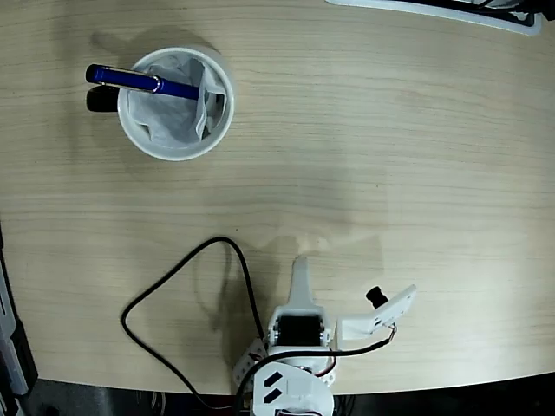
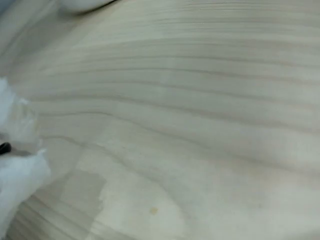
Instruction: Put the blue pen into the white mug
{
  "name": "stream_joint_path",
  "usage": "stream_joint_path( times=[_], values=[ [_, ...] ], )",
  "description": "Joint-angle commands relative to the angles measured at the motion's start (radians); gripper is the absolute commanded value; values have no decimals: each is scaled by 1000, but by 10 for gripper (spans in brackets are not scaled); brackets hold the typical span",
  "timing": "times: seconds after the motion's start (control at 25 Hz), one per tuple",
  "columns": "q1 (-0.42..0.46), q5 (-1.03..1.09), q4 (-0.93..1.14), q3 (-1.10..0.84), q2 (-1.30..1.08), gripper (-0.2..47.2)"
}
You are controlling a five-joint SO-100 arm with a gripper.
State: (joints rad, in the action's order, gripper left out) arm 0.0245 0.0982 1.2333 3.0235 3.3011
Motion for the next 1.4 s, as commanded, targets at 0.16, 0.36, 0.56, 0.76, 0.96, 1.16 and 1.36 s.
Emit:
stream_joint_path(
  times=[0.16, 0.36, 0.56, 0.76, 0.96, 1.16, 1.36],
  values=[
    [-3, -120, 15, -43, 71, 0],
    [-8, -123, 15, -43, 71, 0],
    [0, -123, 14, -43, 71, 0],
    [0, -123, 14, -43, 71, 0],
    [0, -123, 14, -43, 71, 0],
    [0, -123, 14, -43, 71, 0],
    [0, -123, 14, -43, 71, 0]
  ],
)
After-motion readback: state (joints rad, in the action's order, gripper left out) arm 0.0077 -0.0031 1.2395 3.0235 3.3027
